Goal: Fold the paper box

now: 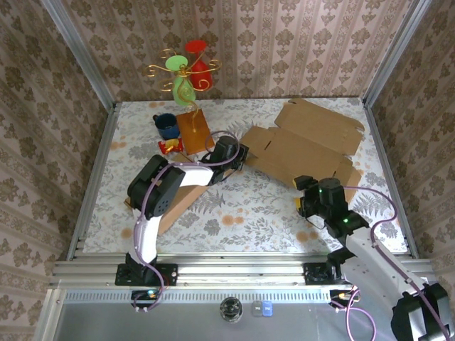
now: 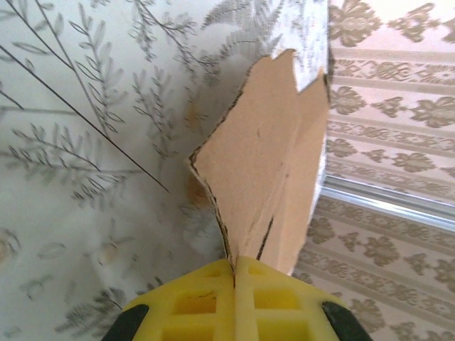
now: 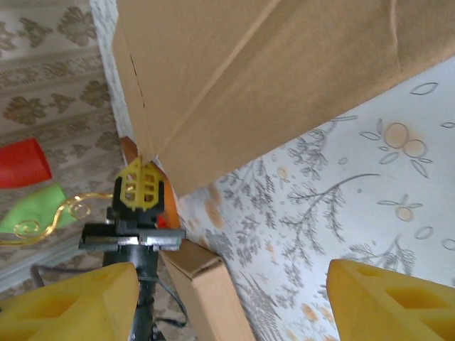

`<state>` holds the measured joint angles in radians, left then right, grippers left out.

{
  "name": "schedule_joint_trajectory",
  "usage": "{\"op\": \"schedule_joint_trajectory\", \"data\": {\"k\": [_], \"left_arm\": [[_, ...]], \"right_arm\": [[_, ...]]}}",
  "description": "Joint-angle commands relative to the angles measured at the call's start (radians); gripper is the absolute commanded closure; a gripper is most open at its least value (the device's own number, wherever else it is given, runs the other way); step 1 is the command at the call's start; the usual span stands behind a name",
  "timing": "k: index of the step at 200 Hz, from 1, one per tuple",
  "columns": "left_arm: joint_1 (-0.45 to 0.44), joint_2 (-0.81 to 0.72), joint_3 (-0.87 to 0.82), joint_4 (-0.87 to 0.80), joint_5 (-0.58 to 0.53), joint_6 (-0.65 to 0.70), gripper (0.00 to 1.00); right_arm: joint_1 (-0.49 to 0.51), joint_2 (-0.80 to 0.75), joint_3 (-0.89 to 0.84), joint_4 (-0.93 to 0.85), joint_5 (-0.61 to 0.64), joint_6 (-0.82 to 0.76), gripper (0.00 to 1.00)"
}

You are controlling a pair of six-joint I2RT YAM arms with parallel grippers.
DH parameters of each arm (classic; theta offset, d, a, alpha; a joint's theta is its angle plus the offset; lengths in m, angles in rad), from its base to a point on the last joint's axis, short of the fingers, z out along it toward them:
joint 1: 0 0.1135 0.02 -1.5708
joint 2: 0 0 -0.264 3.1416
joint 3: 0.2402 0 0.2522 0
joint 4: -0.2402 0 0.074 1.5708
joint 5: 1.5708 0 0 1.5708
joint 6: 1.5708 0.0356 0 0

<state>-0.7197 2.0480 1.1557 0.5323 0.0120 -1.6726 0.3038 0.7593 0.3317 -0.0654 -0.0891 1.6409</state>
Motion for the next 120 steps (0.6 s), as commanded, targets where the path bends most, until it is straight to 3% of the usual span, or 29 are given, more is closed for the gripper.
{"op": "schedule_joint_trajectory", "data": {"k": [1, 52, 120], "left_arm": [[-0.016, -0.066, -0.017, 0.043, -0.059, -0.075, 1.0], [-0.036, -0.112, -0.016, 0.02, -0.067, -0.102, 1.0], [-0.05, -0.161, -0.047, 0.014, -0.07, -0.118, 1.0]], "right_arm": [[0.042, 0.02, -0.008, 0.119, 0.169, 0.111, 0.24], [0.063, 0.147, -0.02, 0.273, 0.243, 0.157, 0.23], [0.02, 0.329, 0.053, 0.385, 0.231, 0.115, 0.38]]}}
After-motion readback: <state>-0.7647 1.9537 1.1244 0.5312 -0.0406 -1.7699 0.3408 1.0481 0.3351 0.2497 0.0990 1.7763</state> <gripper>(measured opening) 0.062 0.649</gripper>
